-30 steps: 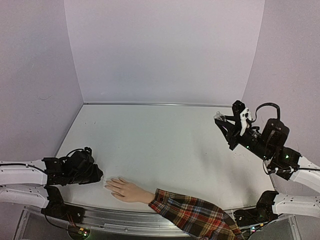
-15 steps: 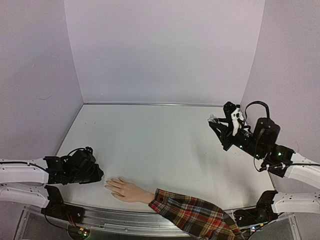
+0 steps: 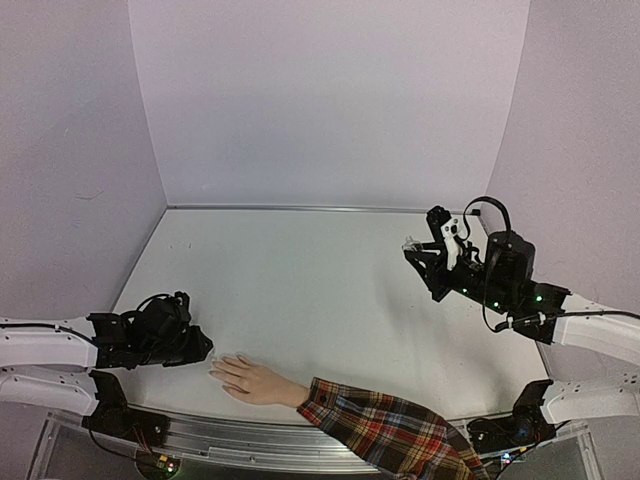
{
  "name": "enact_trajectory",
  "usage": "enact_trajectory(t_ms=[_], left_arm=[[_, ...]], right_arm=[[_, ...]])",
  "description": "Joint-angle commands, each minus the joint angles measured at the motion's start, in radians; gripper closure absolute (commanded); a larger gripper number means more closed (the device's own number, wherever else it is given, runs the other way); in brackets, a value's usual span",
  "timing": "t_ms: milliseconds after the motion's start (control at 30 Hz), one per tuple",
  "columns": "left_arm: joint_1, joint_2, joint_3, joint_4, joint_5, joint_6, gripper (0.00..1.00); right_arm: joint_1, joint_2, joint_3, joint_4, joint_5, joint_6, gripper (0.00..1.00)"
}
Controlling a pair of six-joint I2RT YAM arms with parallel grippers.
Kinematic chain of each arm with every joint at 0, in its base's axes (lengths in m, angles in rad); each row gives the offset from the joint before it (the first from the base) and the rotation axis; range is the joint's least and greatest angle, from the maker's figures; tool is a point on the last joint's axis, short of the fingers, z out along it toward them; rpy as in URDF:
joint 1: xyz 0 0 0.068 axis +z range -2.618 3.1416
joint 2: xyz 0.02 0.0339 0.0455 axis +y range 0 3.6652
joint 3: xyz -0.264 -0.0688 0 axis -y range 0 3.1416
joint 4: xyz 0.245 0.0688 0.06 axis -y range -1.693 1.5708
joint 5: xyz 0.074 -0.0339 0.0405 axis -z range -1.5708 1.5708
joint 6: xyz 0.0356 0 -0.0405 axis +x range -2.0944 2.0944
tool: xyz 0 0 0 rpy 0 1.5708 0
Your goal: Paint the nails
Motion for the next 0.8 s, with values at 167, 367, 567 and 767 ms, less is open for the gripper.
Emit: enact_trajectory(t_ms=[167,367,567,767], left_arm=[[-0.005,-0.013,-0.016,0.027,0.009,0.001,1.0],[-0.004,-0.009,-0.011,0.004,0.003,-0.013,1.0],[-0.006,-0.002,-0.011,-0.004,0.005,-0.018,1.0],[-0.005,0.023,-0.003,-0.008,0.001,-0.025,1.0]], right_arm=[[-0.005,-0.013,0.042,0.062,-0.016,0.019,1.0],[-0.007,-0.027,0.033,0.062,-0.011,0.017,1.0],[-0.011,-0.029,0.033,0.062,-0.012,0.016,1.0],[-0.012,-0.025,0.036,0.062,-0.016,0.017,1.0]])
